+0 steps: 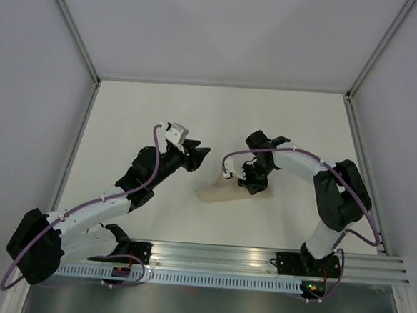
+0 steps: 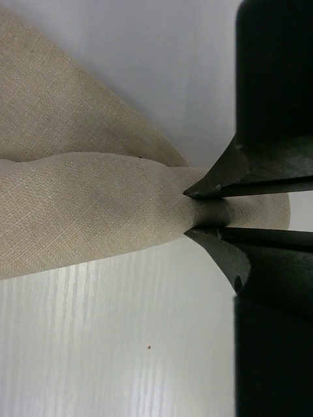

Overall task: Fold the napkin, place the utensils inside, and roll it up
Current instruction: Roll the napkin at the center of the board.

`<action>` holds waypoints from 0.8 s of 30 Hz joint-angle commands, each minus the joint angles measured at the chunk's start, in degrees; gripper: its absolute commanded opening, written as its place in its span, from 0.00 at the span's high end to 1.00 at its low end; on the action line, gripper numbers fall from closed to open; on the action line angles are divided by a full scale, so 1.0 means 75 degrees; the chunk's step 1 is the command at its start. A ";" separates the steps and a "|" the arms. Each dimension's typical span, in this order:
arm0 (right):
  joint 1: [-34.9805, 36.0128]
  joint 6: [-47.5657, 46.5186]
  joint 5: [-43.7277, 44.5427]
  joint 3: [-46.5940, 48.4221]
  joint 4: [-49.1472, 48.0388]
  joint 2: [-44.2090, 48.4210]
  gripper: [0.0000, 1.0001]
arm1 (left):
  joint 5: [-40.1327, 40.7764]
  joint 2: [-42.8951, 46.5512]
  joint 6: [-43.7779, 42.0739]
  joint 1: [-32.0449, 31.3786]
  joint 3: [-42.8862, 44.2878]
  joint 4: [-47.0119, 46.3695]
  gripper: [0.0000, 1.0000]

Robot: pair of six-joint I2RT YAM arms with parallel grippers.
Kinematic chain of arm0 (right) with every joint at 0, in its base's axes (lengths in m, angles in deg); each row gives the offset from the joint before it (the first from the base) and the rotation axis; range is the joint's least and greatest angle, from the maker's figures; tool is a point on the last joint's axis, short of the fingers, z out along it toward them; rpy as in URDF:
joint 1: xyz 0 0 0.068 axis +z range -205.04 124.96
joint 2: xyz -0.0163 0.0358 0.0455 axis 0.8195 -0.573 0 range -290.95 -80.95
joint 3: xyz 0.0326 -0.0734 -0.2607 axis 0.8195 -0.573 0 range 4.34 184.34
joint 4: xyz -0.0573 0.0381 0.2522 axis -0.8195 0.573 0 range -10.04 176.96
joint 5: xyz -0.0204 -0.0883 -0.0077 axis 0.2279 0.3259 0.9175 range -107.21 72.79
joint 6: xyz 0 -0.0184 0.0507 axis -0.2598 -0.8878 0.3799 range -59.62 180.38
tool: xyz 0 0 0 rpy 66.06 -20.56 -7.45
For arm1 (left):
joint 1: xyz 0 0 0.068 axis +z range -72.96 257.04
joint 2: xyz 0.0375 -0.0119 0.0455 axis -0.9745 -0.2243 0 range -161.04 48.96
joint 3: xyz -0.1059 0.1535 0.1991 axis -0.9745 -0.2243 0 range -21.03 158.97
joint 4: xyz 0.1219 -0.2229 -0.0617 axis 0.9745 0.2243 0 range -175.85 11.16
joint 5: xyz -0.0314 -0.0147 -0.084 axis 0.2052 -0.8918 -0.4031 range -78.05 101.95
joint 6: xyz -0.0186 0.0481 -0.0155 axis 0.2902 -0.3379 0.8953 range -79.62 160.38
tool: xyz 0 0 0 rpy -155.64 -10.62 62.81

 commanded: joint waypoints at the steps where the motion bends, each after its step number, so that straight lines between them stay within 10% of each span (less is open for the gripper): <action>1: -0.0341 -0.0798 -0.0950 0.0798 0.2086 -0.1037 0.81 | 0.2024 0.0329 -0.1637 -0.1091 -0.0539 -0.0864 0.48; 9: -0.0671 -0.1068 -0.1315 0.2251 0.3047 -0.3007 0.81 | 0.3929 -0.0043 -0.3606 -0.3212 -0.1467 -0.2416 0.42; 24: -0.0975 -0.0998 -0.1396 0.3647 0.3787 -0.4519 0.73 | 0.2104 -0.3981 -0.4804 -0.4082 0.0595 -0.0976 0.30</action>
